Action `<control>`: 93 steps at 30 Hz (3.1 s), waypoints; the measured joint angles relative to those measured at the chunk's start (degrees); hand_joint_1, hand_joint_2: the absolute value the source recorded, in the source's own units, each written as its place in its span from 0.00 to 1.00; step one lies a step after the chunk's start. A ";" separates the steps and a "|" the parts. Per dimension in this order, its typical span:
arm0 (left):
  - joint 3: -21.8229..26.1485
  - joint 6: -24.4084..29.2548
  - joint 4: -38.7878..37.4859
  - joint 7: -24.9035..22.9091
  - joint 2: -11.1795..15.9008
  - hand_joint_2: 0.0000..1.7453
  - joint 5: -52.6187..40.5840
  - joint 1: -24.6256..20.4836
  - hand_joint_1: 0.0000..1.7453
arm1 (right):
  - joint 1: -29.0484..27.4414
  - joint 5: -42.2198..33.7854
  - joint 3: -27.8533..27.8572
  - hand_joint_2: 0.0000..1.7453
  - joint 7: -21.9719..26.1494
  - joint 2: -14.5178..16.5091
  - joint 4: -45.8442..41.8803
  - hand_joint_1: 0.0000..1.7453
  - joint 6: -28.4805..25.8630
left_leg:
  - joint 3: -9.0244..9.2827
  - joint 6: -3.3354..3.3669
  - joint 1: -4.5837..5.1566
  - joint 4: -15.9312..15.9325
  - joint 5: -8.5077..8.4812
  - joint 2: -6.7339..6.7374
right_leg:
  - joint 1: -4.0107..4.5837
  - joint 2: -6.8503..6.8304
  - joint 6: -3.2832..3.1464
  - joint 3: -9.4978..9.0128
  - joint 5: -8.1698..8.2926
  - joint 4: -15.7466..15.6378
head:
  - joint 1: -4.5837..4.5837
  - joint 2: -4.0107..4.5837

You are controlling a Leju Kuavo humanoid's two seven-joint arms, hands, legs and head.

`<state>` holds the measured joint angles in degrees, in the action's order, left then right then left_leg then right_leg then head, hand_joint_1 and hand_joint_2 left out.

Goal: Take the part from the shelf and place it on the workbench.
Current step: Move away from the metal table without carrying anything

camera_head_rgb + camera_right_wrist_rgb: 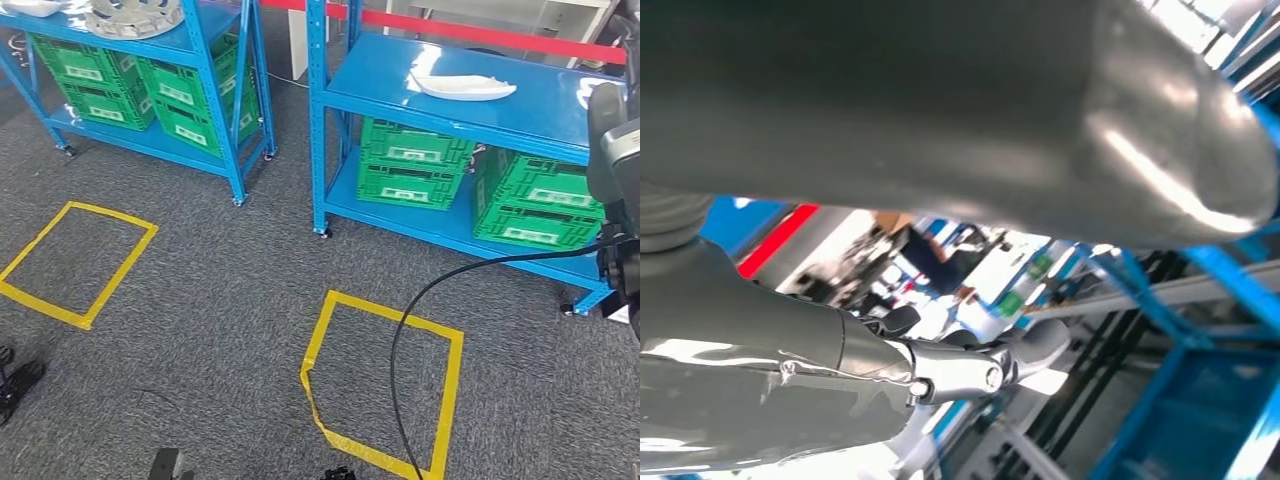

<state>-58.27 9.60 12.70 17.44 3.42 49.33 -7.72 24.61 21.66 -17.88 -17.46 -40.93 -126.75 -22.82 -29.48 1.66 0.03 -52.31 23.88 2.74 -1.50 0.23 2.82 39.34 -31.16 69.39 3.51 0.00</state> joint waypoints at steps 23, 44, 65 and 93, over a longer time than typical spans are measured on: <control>-0.02 0.11 -0.01 -0.63 -0.02 0.00 -0.46 -0.38 0.00 | 0.10 0.59 0.54 0.00 -0.04 0.93 0.30 0.00 0.37 | -1.41 0.57 0.81 -1.84 0.27 -5.45 | 0.48 7.46 -1.96 -6.70 6.22 -14.51 | -1.84 0.00; -0.02 0.11 -0.02 -0.63 -0.70 0.00 -0.33 -0.30 0.00 | 0.31 0.73 0.76 0.00 0.03 1.12 1.16 0.00 0.44 | -7.24 -3.25 -0.73 -18.87 10.41 -2.03 | -0.38 1.42 -2.23 -6.04 5.91 -13.32 | -1.79 0.02; -0.02 0.09 -0.03 -0.48 -1.05 0.00 -0.33 -0.35 0.00 | 0.80 2.58 0.05 0.00 -0.61 1.22 2.12 0.00 1.39 | -1.56 -0.73 0.13 -2.40 0.56 -1.43 | -0.49 -0.67 0.60 -6.88 4.86 -12.09 | 0.27 0.01; -0.02 0.63 -0.04 -0.43 -0.86 1.00 0.03 0.15 0.00 | 0.03 -1.57 -1.01 1.00 1.20 1.76 4.05 0.00 -0.21 | -1.77 -1.87 0.17 -2.34 0.64 -1.40 | 0.31 -0.26 -2.02 -7.45 4.68 -13.67 | -1.50 0.01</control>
<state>-58.29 10.22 12.66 17.01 2.56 49.36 -7.57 24.65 20.09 -18.89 -16.26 -39.17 -122.69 -23.03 -31.24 -0.21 0.20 -54.65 24.51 1.34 -1.19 -0.03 0.81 31.88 -26.48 55.72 2.01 0.01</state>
